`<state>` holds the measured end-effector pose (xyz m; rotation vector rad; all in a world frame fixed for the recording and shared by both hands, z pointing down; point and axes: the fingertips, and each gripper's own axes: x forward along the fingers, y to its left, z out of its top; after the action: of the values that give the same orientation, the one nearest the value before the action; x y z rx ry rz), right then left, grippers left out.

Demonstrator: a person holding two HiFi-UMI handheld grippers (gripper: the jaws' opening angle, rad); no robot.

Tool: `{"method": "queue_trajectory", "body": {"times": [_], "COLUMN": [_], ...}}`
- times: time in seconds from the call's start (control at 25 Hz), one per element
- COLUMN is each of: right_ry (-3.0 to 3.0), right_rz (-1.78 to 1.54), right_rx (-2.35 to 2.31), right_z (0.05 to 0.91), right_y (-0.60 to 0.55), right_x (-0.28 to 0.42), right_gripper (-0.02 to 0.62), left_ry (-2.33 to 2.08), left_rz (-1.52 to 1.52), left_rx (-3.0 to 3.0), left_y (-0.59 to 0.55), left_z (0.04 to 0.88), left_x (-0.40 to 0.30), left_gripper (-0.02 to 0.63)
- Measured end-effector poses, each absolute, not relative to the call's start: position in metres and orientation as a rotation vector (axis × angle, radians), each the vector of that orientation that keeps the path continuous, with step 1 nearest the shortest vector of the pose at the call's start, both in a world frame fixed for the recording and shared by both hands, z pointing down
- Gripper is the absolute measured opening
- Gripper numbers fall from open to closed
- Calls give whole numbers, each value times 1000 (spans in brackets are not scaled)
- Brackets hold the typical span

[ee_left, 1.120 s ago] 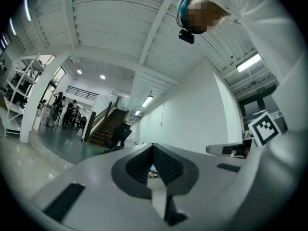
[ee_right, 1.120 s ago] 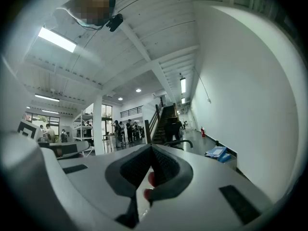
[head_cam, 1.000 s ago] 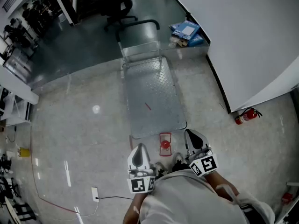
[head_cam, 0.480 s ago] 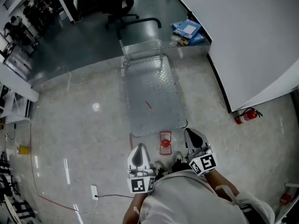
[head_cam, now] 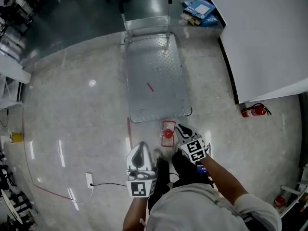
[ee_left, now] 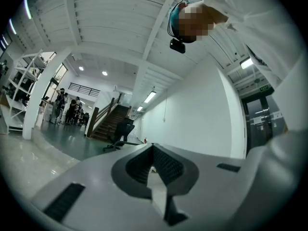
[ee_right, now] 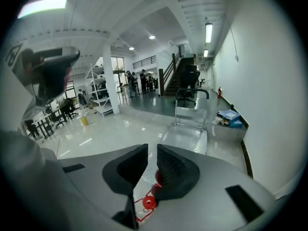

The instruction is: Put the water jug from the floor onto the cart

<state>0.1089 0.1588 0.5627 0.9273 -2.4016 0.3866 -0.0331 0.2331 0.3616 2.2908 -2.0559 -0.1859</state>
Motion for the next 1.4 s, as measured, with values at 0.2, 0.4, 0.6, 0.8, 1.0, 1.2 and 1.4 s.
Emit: {"method": "queue_trajectory", "body": {"times": [0.2, 0.4, 0.6, 0.8, 1.0, 1.2, 1.4], "right_ry": [-2276, -2058, -1821, -1715, -1661, -1648, -1644], "right_rz": [436, 555, 654, 672, 659, 657, 641], "right_rx": [832, 678, 561, 592, 595, 577, 567], "right_z": [669, 788, 881, 928, 953, 964, 963], "right_y": [170, 189, 231, 232, 233, 230, 227], "right_x": [93, 81, 97, 99, 95, 94, 99], "right_gripper": [77, 172, 272, 288, 290, 295, 301], "left_ry": [-2045, -1953, -1907, -1898, -1883, -1878, -1878], "left_rz": [-172, -141, -113, -104, -115, -104, -101], "left_rx": [2244, 2206, 2119, 2074, 2053, 2054, 2042], "left_y": [218, 196, 209, 219, 228, 228, 229], "left_z": [413, 476, 522, 545, 551, 556, 560], "left_x": [-36, -47, -49, -52, -56, -60, -60], "left_gripper": [3, 3, 3, 3, 3, 3, 3]}}
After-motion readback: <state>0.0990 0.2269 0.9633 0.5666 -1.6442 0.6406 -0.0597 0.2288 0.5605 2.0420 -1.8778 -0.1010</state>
